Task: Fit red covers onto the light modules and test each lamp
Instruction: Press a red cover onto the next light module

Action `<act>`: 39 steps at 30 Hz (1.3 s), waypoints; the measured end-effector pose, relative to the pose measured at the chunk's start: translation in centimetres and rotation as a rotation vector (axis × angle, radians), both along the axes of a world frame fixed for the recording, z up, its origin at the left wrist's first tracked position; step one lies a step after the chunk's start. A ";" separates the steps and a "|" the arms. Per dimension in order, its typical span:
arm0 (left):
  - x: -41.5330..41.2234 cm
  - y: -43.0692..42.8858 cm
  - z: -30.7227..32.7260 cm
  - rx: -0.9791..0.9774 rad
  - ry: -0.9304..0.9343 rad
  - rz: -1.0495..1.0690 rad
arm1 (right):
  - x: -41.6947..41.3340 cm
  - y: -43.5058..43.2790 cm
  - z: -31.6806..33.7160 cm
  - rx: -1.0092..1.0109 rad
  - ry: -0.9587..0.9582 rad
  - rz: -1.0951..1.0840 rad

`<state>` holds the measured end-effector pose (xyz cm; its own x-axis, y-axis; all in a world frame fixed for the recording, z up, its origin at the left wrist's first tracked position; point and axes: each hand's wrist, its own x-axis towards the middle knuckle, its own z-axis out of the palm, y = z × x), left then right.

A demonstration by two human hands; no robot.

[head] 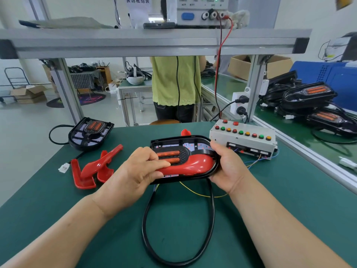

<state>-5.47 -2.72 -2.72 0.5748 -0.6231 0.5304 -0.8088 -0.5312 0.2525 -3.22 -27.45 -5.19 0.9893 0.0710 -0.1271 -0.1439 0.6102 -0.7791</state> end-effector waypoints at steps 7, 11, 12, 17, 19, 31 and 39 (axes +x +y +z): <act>-0.1 -0.3 -0.5 -0.031 0.031 0.028 | -0.3 0.0 0.2 0.003 -0.039 0.045; -0.1 -0.3 -0.3 -0.017 0.042 0.027 | -0.4 0.0 0.5 -0.021 -0.066 0.059; -0.1 -0.3 -0.3 -0.017 0.041 0.025 | -0.5 0.0 0.6 -0.026 -0.088 0.077; 0.0 -0.1 -0.4 -0.040 0.037 0.024 | -0.7 -0.2 0.4 -0.122 -0.142 0.130; 0.0 -0.1 -0.6 -0.050 0.028 0.021 | -0.5 0.0 0.3 -0.123 -0.134 0.107; 0.8 -0.9 -1.4 -0.374 0.313 0.226 | -0.1 -0.3 0.0 -0.078 -0.120 0.058; 1.7 0.0 -1.3 -0.595 1.172 0.210 | -0.3 0.2 0.1 -0.069 -0.132 0.074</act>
